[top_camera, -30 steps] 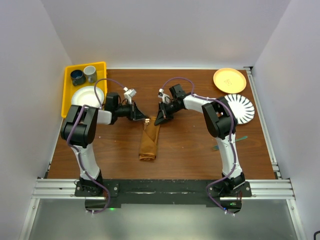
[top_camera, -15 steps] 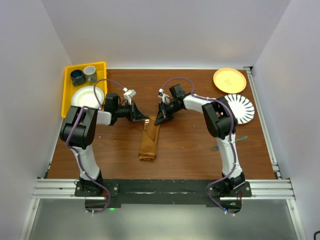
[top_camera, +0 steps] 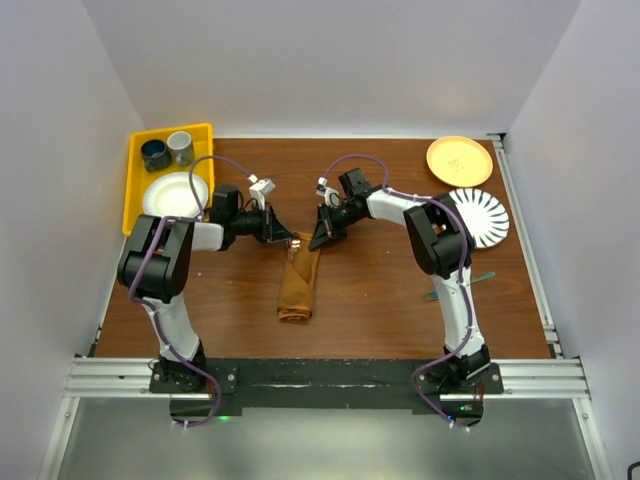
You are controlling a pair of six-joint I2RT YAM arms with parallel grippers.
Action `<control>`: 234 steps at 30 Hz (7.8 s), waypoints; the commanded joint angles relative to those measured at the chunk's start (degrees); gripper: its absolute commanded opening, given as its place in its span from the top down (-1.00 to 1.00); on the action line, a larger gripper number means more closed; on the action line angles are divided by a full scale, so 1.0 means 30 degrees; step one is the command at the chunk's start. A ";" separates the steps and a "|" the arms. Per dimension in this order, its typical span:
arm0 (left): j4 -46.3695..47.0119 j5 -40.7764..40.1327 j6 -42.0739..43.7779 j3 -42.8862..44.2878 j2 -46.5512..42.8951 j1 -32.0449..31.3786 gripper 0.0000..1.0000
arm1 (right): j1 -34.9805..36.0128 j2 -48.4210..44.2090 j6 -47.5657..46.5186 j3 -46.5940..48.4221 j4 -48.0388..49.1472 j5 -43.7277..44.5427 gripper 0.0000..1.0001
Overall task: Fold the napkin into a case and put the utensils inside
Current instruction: Insert the spoon into the folded napkin, then pick up the fork from the corner of the board, then pass from the right arm to the left, then pass from the left arm to the right
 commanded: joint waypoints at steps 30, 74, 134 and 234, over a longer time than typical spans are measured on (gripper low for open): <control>-0.0360 -0.3985 0.4003 -0.0679 -0.5011 -0.1054 0.06 | 0.0133 -0.0152 -0.1898 0.1047 -0.1415 0.0821 1.00; -0.5723 0.0908 0.9690 0.0728 -0.7006 -0.0937 -0.07 | -1.0618 -1.4217 -3.7321 -1.3448 -0.8629 1.5116 -0.37; -0.1477 -0.5863 -0.3170 0.2165 -0.4341 -0.6884 0.57 | -0.0042 -1.0964 0.8060 -0.4106 0.0456 0.8555 1.00; 2.5126 -0.0293 -2.2536 -0.6508 -0.2876 -0.4599 1.00 | -0.1917 -1.1902 0.0413 -0.4634 0.7547 0.2989 0.30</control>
